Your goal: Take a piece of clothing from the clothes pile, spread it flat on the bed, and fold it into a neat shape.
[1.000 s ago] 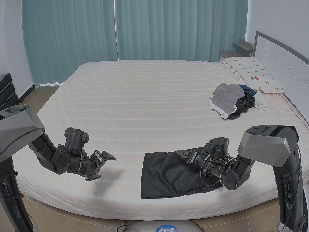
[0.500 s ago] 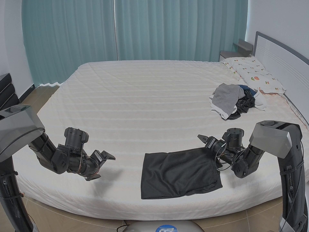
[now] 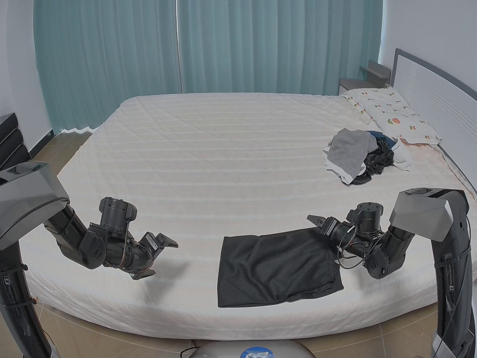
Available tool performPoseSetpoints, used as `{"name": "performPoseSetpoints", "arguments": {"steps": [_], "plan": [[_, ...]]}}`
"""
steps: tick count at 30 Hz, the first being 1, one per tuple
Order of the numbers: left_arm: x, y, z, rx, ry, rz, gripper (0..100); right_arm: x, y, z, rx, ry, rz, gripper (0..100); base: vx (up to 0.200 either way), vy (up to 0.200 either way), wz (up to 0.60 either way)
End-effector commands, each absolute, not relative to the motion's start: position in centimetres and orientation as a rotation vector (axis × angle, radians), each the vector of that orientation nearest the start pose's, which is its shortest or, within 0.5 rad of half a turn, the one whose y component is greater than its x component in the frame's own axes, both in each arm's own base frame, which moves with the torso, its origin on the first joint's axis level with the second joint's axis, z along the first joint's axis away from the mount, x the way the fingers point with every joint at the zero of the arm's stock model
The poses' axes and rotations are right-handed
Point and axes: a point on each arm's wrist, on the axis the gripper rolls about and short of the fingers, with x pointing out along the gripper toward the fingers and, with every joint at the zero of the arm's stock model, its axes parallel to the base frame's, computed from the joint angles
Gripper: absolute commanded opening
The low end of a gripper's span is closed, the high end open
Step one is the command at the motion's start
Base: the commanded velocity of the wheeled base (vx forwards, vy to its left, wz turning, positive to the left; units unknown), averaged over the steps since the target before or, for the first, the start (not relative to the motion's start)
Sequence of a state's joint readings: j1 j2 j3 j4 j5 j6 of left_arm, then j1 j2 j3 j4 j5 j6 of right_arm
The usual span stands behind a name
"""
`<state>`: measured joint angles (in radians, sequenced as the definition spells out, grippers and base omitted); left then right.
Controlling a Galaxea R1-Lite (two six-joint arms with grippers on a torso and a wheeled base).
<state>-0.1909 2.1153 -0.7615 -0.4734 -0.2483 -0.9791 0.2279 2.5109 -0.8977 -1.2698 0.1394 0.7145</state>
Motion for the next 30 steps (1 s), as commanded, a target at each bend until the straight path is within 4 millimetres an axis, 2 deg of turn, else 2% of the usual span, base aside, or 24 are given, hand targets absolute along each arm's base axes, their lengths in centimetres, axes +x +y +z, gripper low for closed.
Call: {"name": "performPoseSetpoints", "arguments": {"steps": [1, 8, 11, 12, 18, 30], "plan": [[32.5, -6.9, 2.3, -0.923, 1.016, 0.057, 100, 39.5, 9.6, -4.7, 0.678, 0.489, 0.219, 100, 0.000, 0.000, 0.00], [32.5, -6.9, 2.3, -0.924, 1.014, 0.056, 100, 40.2, 8.9, -4.8, 0.684, 0.467, 0.210, 100, 0.000, 0.000, 0.00], [32.6, -6.9, 2.4, -0.924, 1.012, 0.054, 100, 40.4, 8.9, -5.5, 0.683, 0.477, 0.206, 100, 0.000, 0.000, 0.00], [32.6, -6.9, 2.4, -0.923, 1.011, 0.056, 100, 40.4, 9.0, -5.6, 0.683, 0.482, 0.206, 0, 0.000, 0.000, 0.00], [32.6, -6.9, 2.4, -0.923, 1.012, 0.056, 100, 40.3, 8.9, -5.6, 0.681, 0.481, 0.203, 0, 0.000, 0.000, 0.00], [32.5, -6.9, 2.3, -0.921, 1.016, 0.058, 100, 40.0, 7.1, -5.1, 0.696, 0.461, 0.150, 0, 0.000, 0.000, 0.00]]}}
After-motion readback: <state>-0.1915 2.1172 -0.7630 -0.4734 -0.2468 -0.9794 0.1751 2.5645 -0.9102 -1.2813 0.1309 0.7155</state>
